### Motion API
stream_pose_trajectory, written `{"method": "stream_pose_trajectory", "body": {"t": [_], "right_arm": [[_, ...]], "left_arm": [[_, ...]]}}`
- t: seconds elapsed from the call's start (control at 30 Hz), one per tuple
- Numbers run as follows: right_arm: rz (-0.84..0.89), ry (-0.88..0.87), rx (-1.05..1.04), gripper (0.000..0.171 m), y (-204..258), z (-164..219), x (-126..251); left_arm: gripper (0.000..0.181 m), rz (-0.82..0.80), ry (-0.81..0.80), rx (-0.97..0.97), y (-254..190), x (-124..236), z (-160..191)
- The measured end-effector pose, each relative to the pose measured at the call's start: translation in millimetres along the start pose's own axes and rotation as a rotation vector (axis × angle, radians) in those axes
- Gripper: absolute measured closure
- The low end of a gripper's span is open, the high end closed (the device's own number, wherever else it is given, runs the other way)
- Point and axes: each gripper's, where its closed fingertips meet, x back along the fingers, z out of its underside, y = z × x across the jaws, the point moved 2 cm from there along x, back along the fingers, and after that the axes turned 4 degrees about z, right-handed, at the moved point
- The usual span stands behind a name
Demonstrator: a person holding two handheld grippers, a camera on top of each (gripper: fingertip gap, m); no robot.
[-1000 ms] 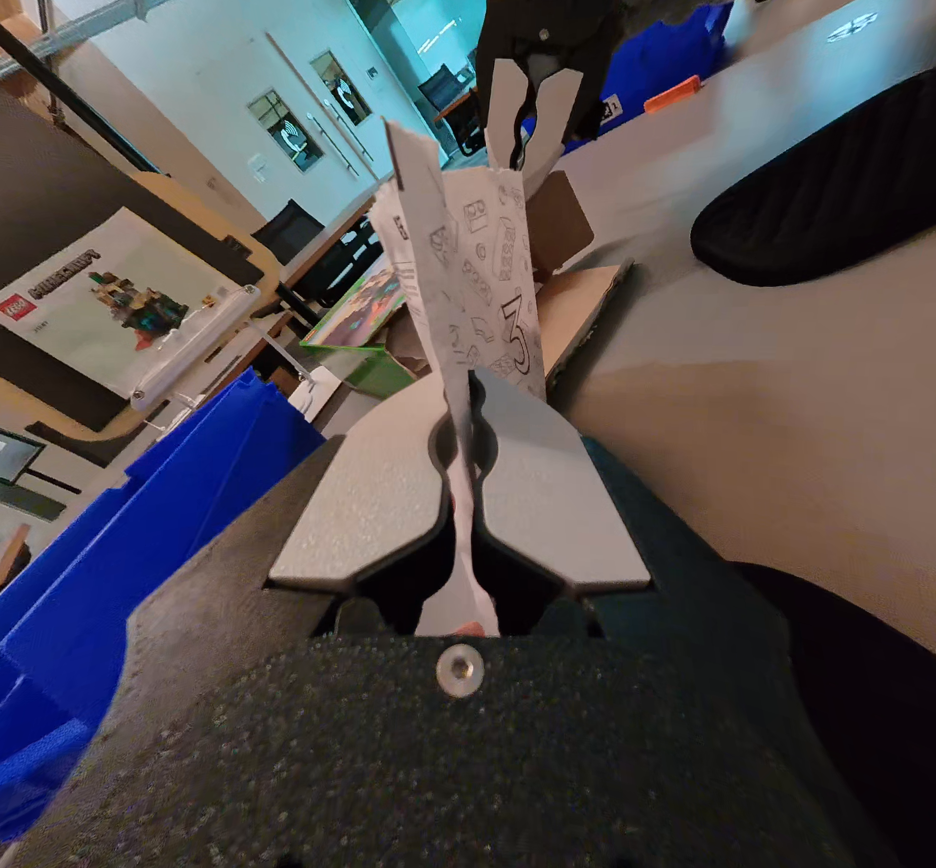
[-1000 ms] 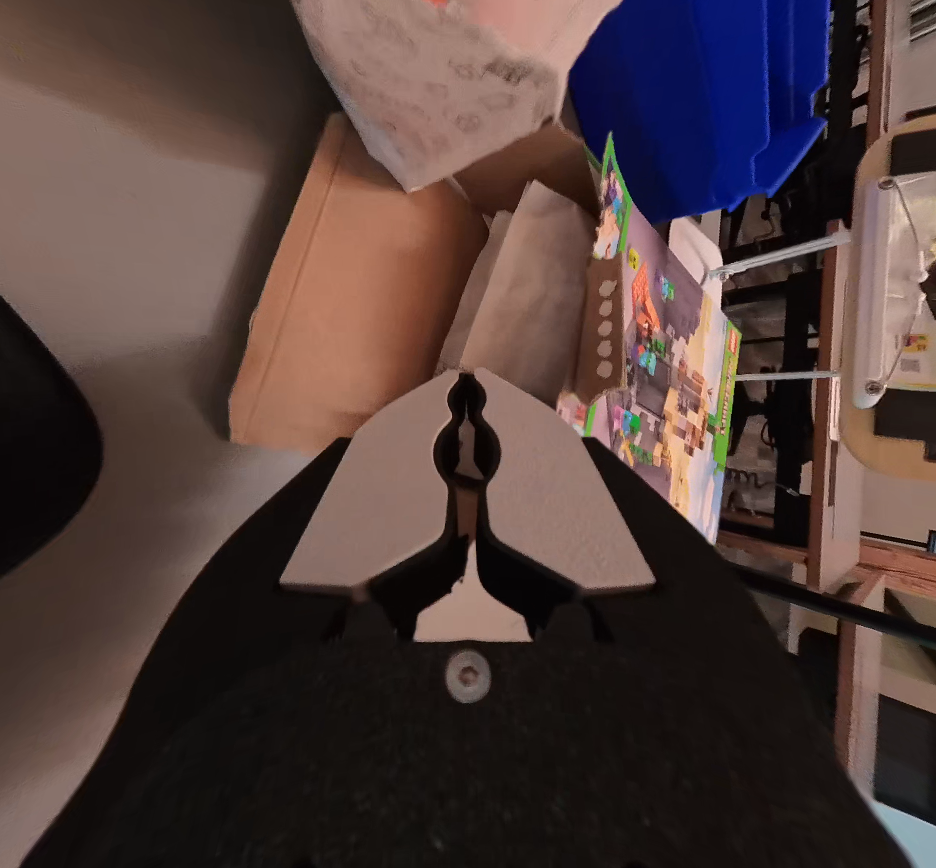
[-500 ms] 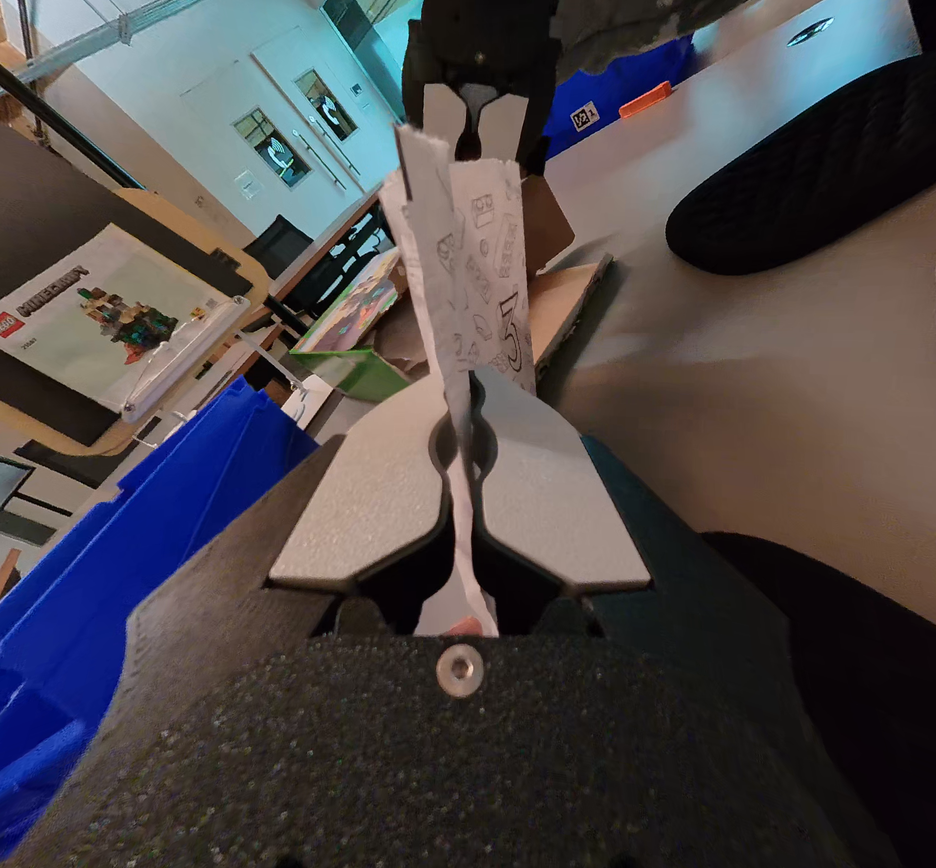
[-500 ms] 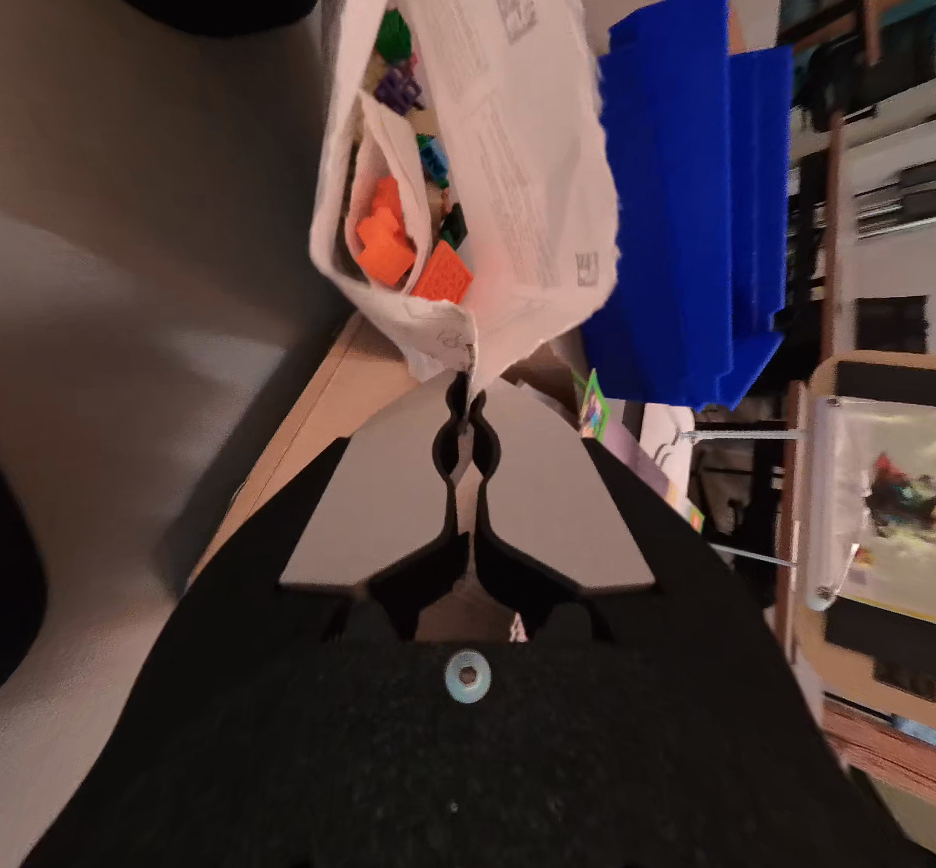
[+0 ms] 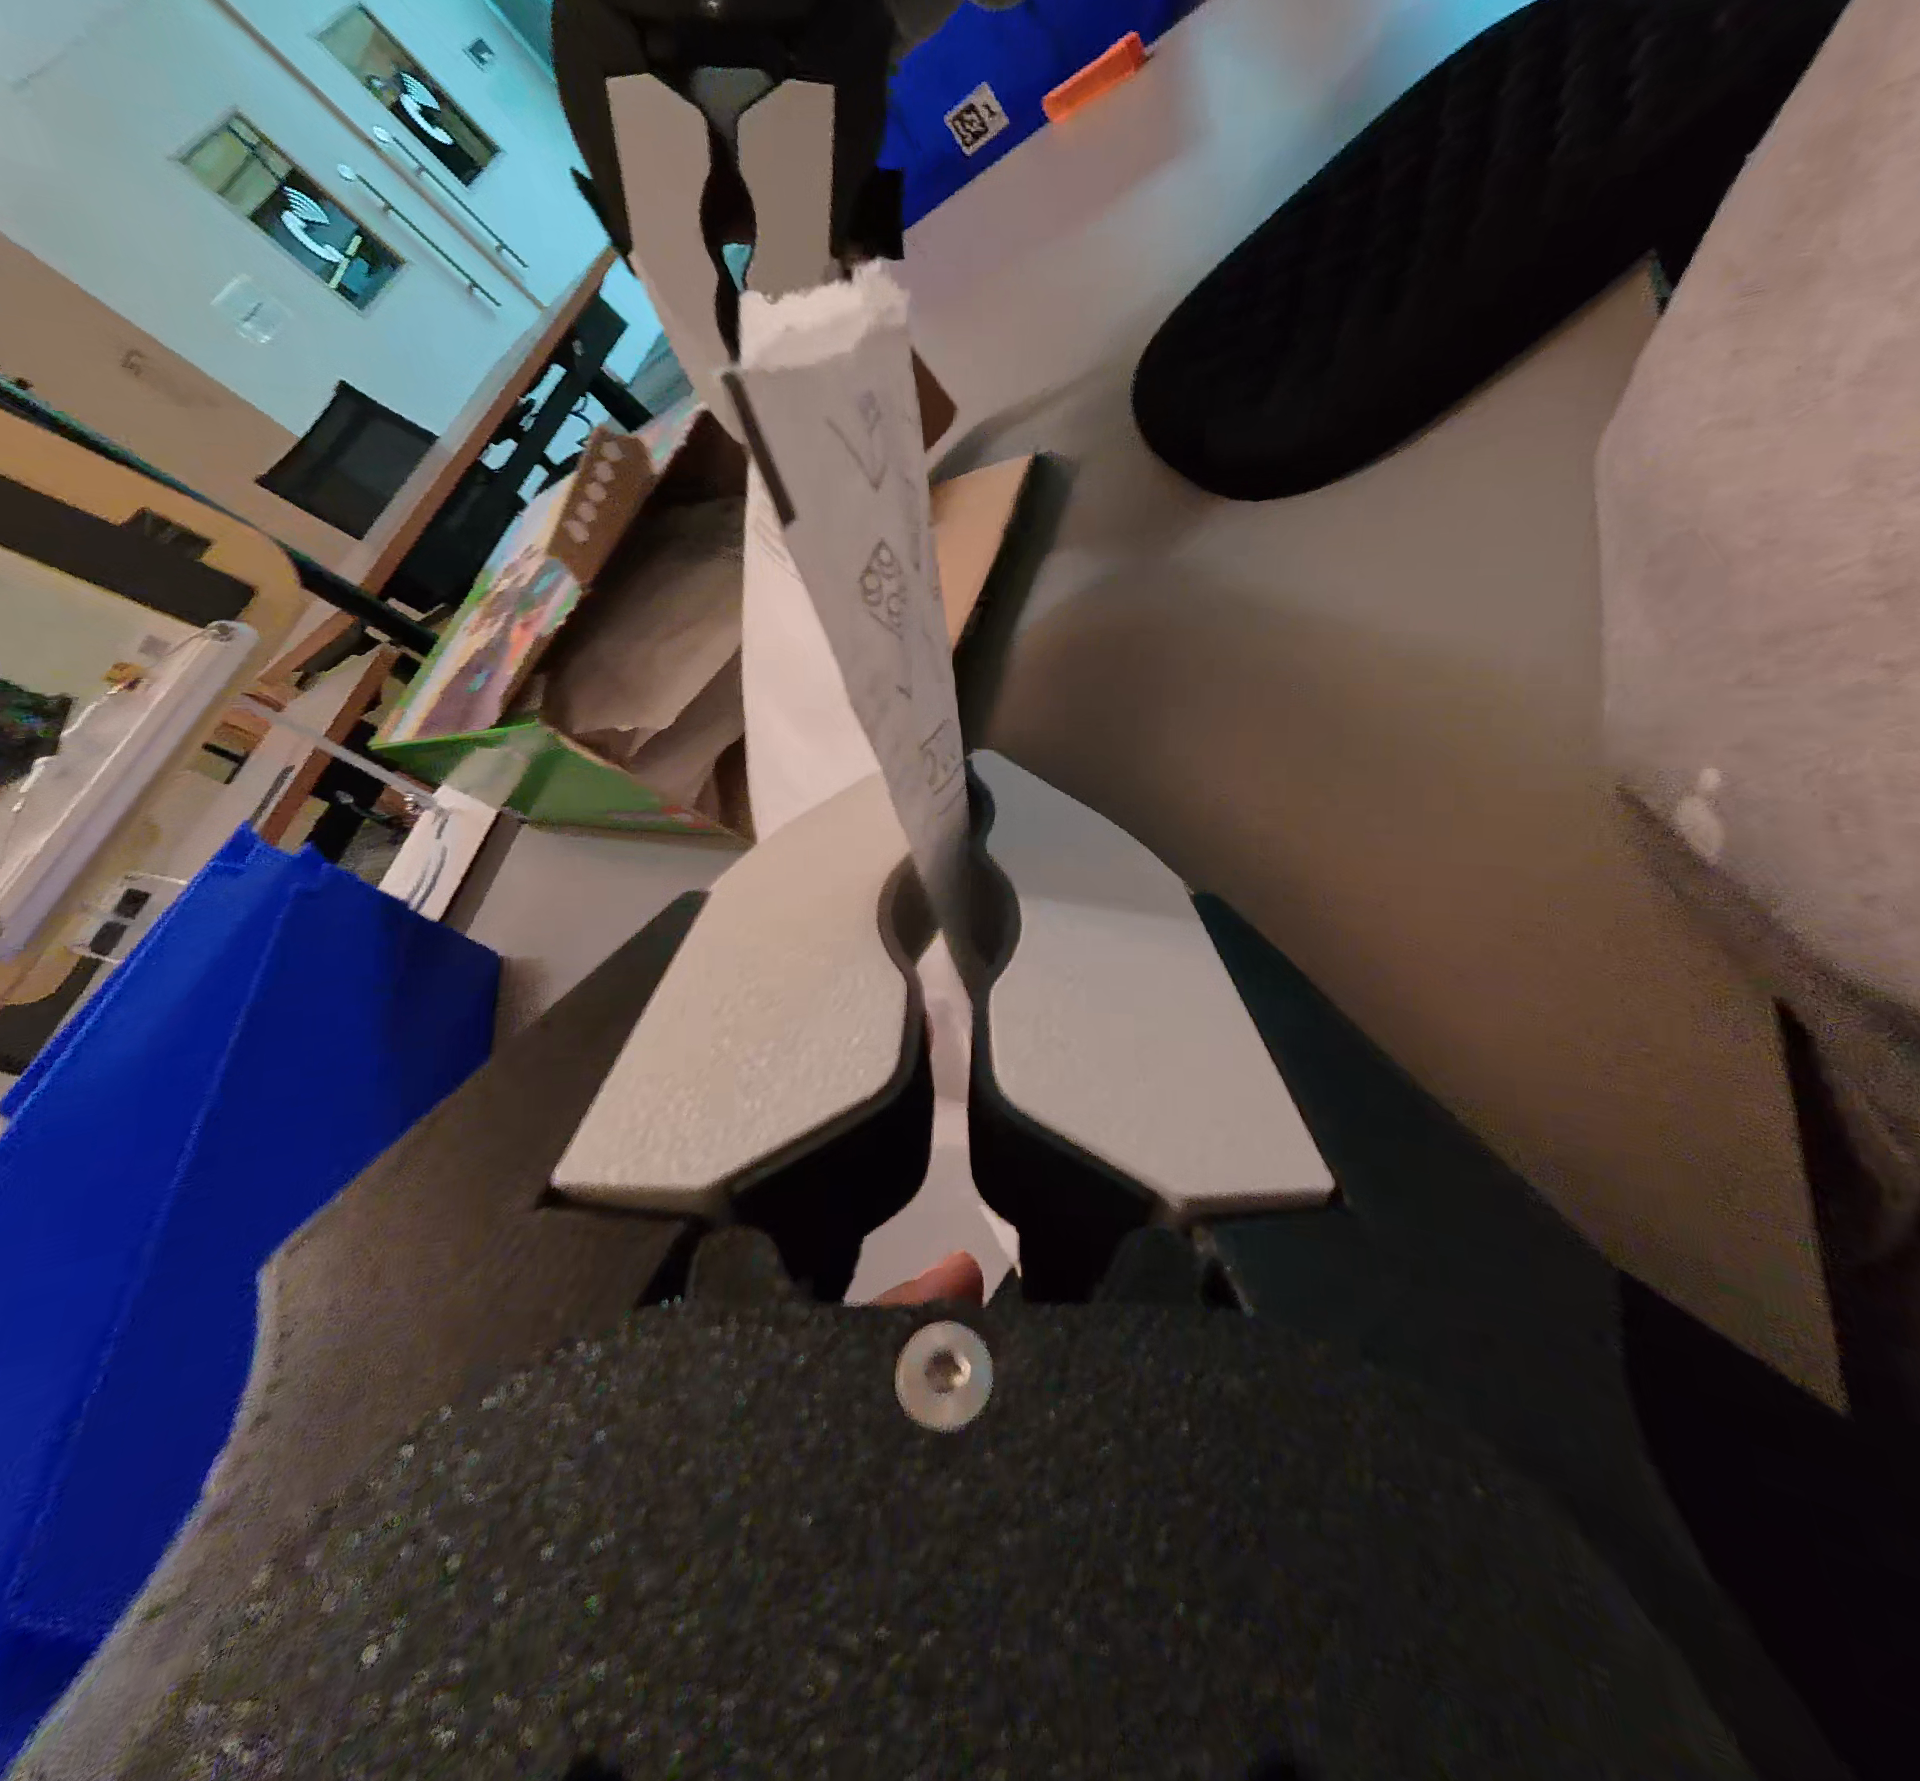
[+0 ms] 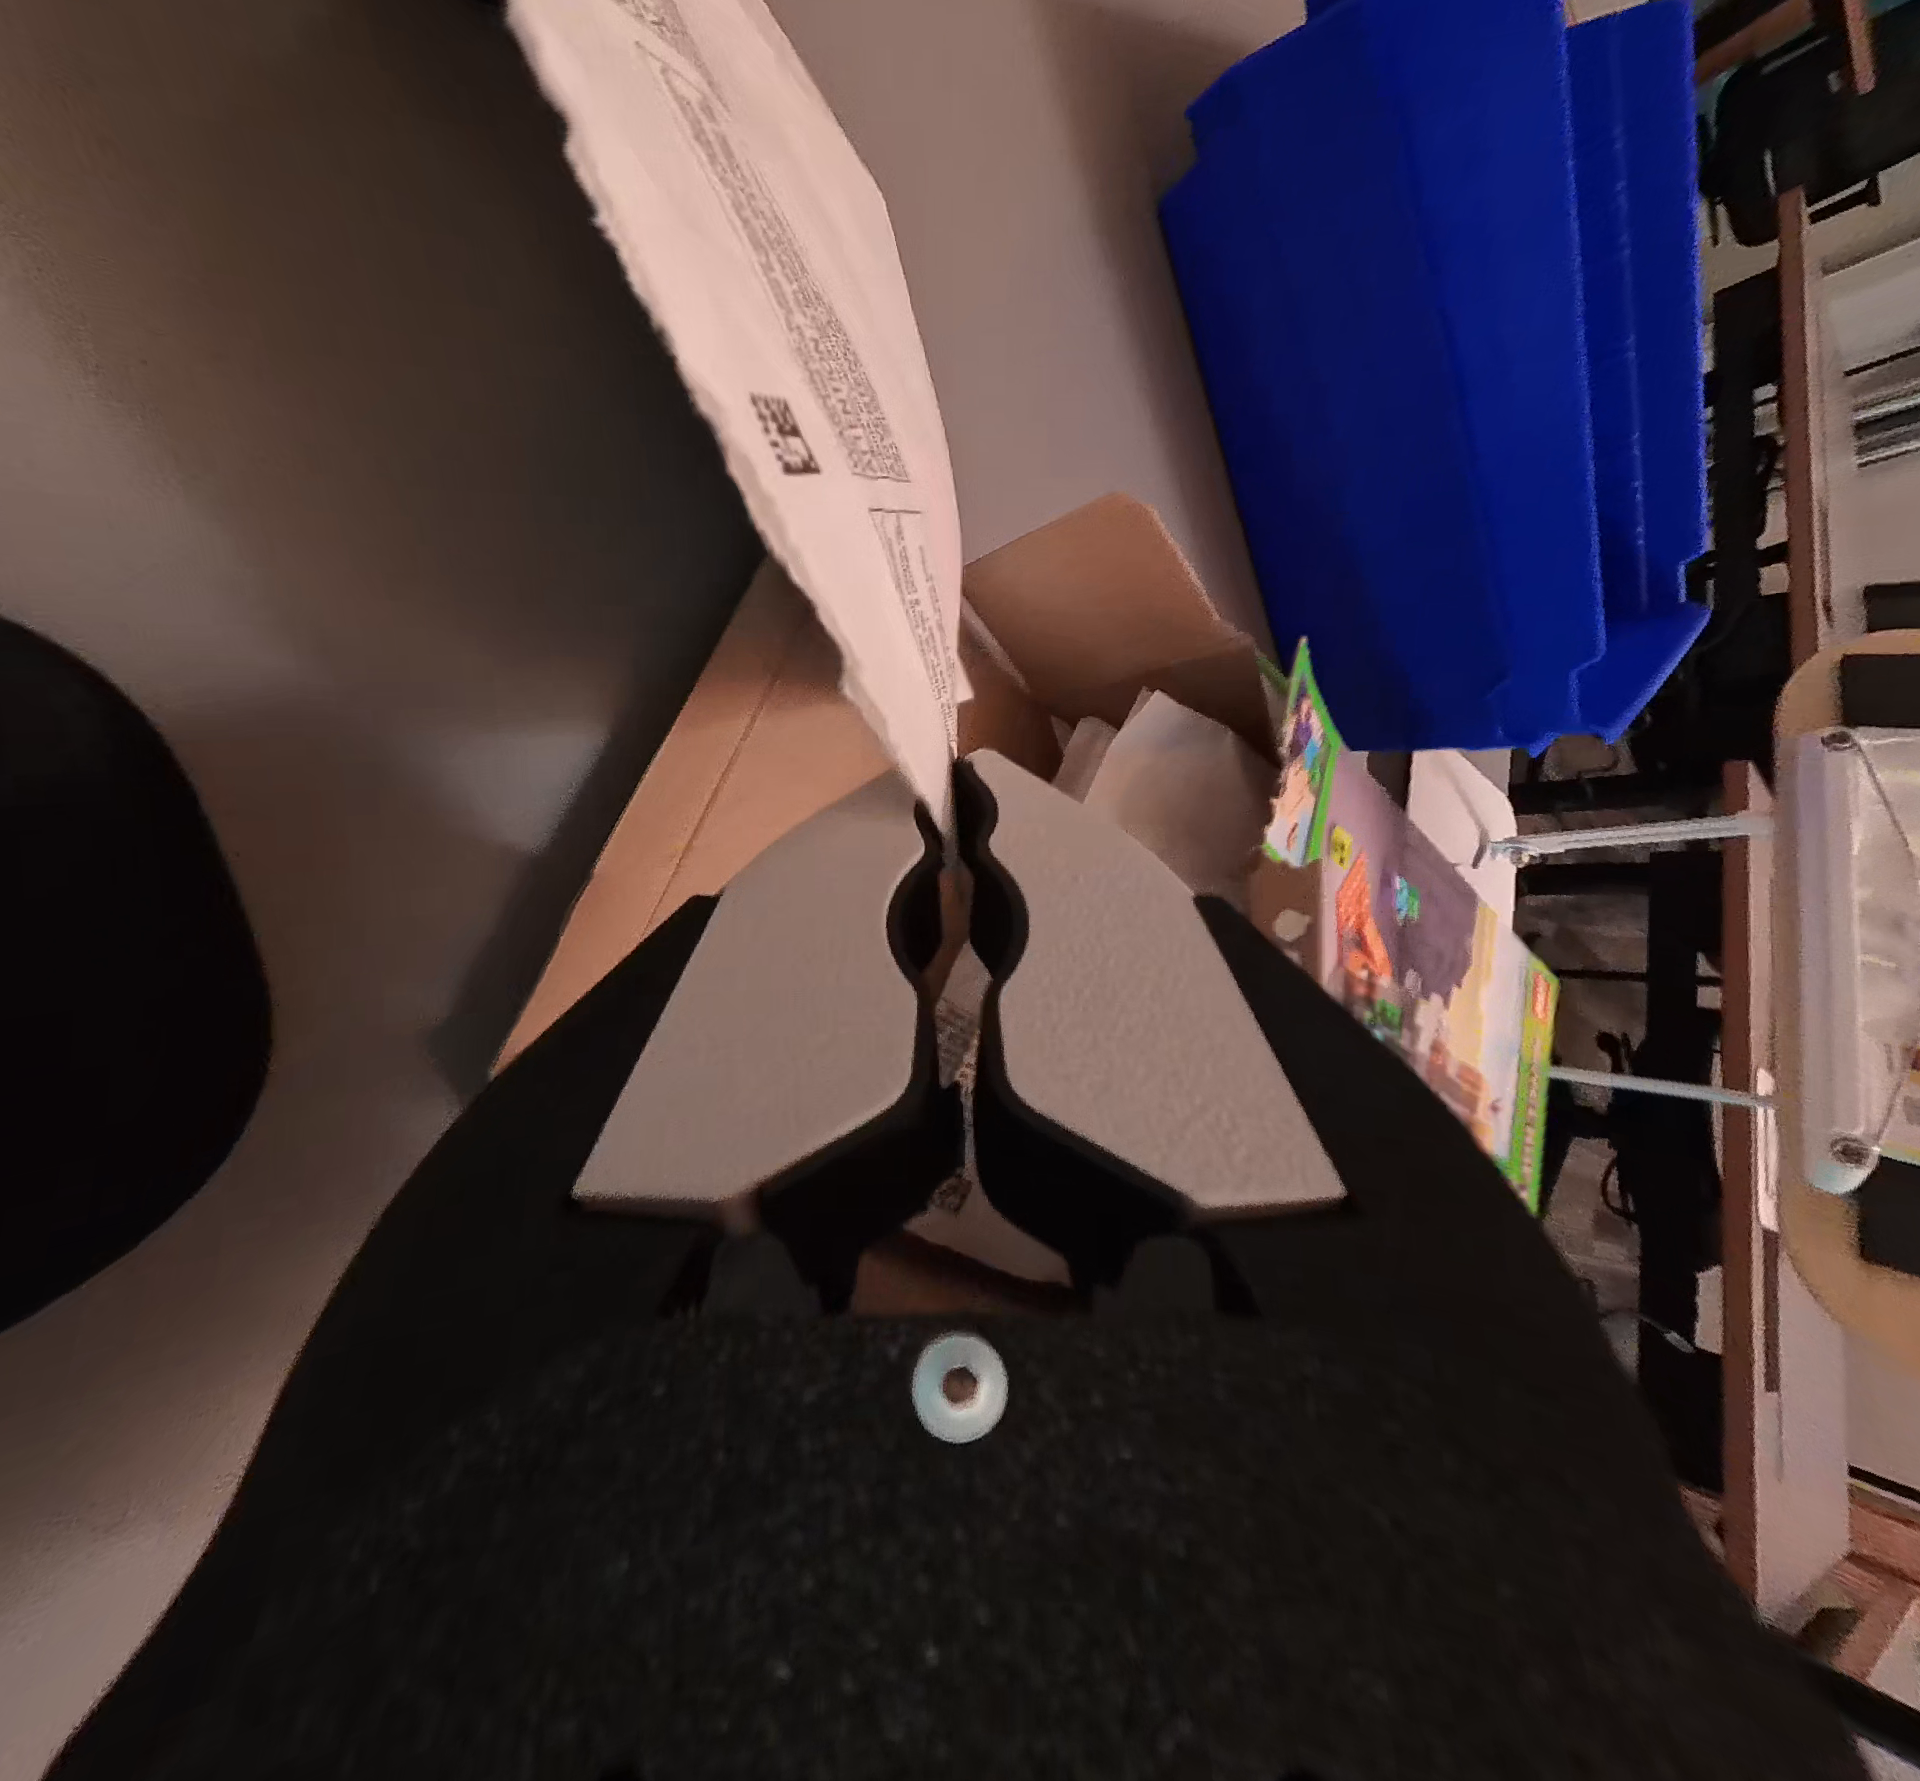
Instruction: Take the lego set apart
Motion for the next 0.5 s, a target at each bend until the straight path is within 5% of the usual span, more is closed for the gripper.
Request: {"method": "stream_pose_trajectory", "body": {"t": [0.2,0.3,0.5], "right_arm": [[0.103,0.085,0.021,0.169,10.5,5.6,5.3],[0.118,0.126,-0.043,0.135,15.0,16.1,5.7],[0.128,0.085,0.018,0.111,14.3,-6.6,-11.7]], "left_arm": [[0.181,0.031,-0.006,0.045,-7.5,-3.6,-0.8],[0.181,0.029,-0.027,0.046,-5.7,1.7,0.7],[0.181,0.057,-0.065,0.065,-3.0,7.0,2.5]]}}
